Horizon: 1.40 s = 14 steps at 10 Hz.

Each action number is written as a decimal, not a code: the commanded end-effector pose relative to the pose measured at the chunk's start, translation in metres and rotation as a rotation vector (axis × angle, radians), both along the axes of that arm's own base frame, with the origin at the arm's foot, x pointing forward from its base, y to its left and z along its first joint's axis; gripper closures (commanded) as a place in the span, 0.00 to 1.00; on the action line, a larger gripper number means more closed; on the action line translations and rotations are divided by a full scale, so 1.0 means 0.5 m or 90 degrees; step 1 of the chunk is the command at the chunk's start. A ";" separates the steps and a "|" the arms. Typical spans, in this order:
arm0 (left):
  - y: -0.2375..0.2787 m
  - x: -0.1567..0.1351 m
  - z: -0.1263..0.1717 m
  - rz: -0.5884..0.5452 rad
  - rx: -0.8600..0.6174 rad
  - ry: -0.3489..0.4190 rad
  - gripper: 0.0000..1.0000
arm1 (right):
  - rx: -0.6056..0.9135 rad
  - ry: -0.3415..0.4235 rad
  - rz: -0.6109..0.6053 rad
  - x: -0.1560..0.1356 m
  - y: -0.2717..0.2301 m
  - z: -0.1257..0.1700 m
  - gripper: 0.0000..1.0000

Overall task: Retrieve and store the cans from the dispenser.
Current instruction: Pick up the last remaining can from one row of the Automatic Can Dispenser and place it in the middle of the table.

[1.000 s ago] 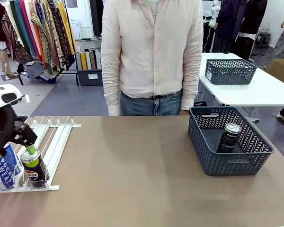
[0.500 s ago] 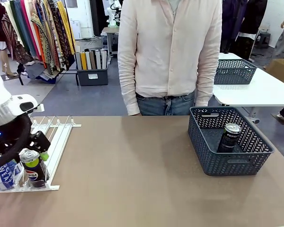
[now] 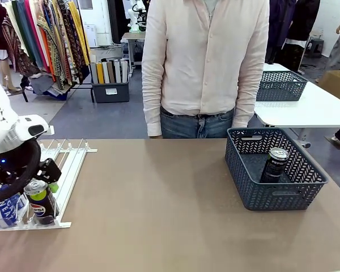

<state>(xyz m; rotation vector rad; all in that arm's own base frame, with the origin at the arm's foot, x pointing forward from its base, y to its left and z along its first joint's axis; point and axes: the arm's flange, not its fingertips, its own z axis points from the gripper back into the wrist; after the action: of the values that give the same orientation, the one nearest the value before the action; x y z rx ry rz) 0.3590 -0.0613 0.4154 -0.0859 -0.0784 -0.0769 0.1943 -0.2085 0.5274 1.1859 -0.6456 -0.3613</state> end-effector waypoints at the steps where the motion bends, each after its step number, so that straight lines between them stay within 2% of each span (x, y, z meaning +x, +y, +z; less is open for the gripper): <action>1: 0.004 -0.043 -0.038 0.007 0.012 -0.012 0.16 | 0.005 -0.025 0.001 0.004 -0.003 0.007 0.00; 2: 0.004 -0.044 -0.037 0.007 0.014 -0.009 0.73 | 0.005 -0.025 0.001 0.004 -0.003 0.007 0.00; 3: 0.004 -0.044 -0.036 0.005 0.016 -0.009 1.00 | 0.005 -0.025 0.001 0.004 -0.003 0.007 0.00; 9: 0.013 -0.049 -0.010 0.015 0.015 -0.016 1.00 | 0.005 -0.025 0.001 0.004 -0.003 0.007 0.00; 11: 0.006 -0.055 0.076 0.013 0.014 -0.058 1.00 | 0.005 -0.025 0.001 0.004 -0.003 0.007 0.00; 14: -0.027 -0.087 0.272 0.007 -0.028 -0.107 1.00 | 0.005 -0.025 0.001 0.004 -0.003 0.007 0.00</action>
<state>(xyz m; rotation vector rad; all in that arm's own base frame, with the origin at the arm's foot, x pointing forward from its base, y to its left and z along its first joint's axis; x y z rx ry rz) 0.3272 -0.0616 0.5115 -0.0730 -0.2116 -0.0531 0.1945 -0.2085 0.5271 1.1861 -0.6445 -0.3613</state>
